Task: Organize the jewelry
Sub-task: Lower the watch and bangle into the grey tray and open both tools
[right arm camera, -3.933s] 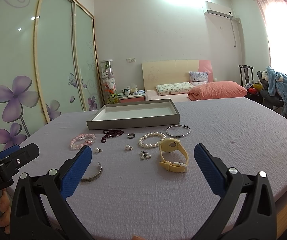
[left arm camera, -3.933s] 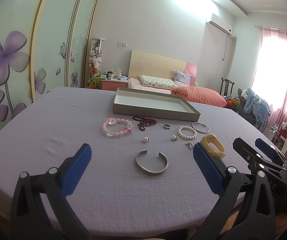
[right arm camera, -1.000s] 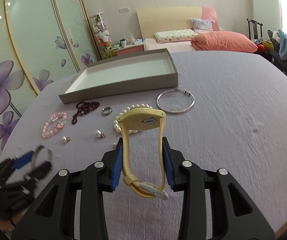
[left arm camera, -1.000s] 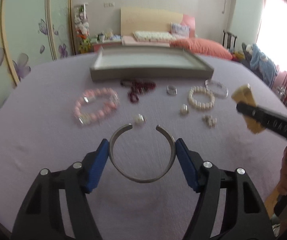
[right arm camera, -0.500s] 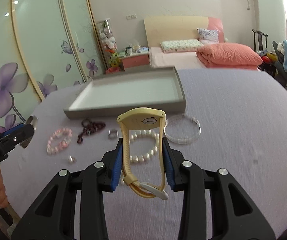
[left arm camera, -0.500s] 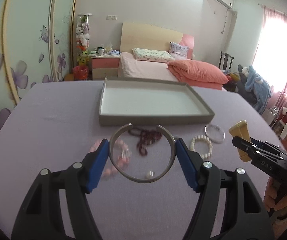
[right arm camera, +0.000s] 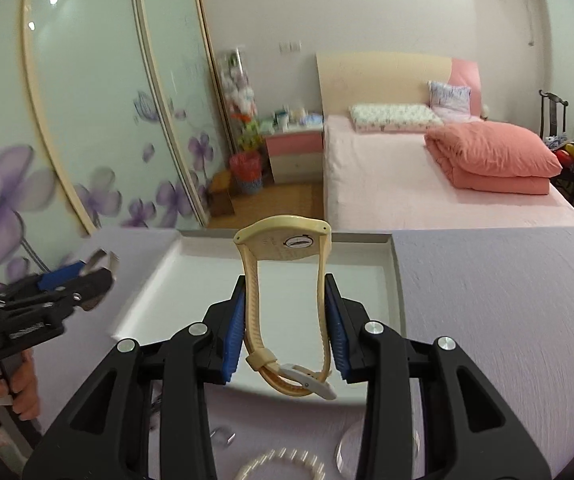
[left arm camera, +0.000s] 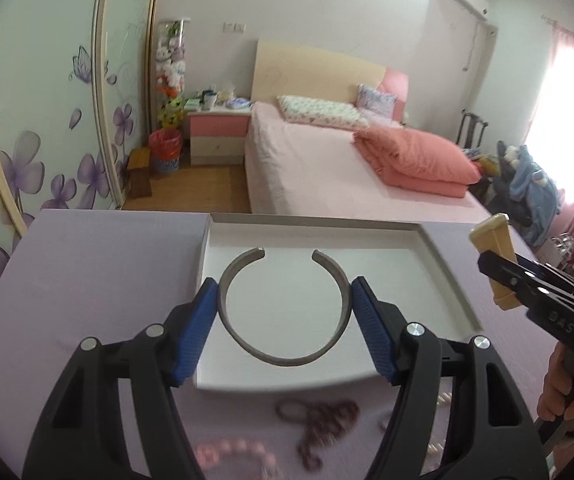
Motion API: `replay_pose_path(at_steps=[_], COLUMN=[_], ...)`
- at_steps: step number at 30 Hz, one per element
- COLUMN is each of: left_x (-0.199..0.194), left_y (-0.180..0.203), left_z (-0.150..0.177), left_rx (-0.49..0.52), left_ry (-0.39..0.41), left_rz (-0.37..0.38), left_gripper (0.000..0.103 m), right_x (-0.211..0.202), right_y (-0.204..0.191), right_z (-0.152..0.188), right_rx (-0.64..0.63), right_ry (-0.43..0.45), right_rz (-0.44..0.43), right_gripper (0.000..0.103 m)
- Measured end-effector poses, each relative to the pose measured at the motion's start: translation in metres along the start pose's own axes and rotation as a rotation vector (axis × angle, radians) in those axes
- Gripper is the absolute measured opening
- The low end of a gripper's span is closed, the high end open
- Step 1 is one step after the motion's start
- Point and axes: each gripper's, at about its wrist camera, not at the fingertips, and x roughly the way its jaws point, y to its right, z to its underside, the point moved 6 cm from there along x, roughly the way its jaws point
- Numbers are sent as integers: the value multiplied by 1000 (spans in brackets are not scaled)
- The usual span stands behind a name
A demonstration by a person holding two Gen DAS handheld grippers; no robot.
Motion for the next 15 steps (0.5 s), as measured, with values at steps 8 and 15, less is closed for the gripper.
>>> replay_pose_path(at_steps=[8,15], left_x=[77,106], left_y=[-10,-11], left_z=[-10,-15], left_rx=[-23,-20], left_ry=[-93,-116], left_rz=[-41,-48], left_gripper=[66,66], right_x=[109,141], right_y=[37,45], right_z=[10,15], right_rx=[77,91], right_ry=[-242,-313], right_rz=[54,135], right_gripper=[37,46])
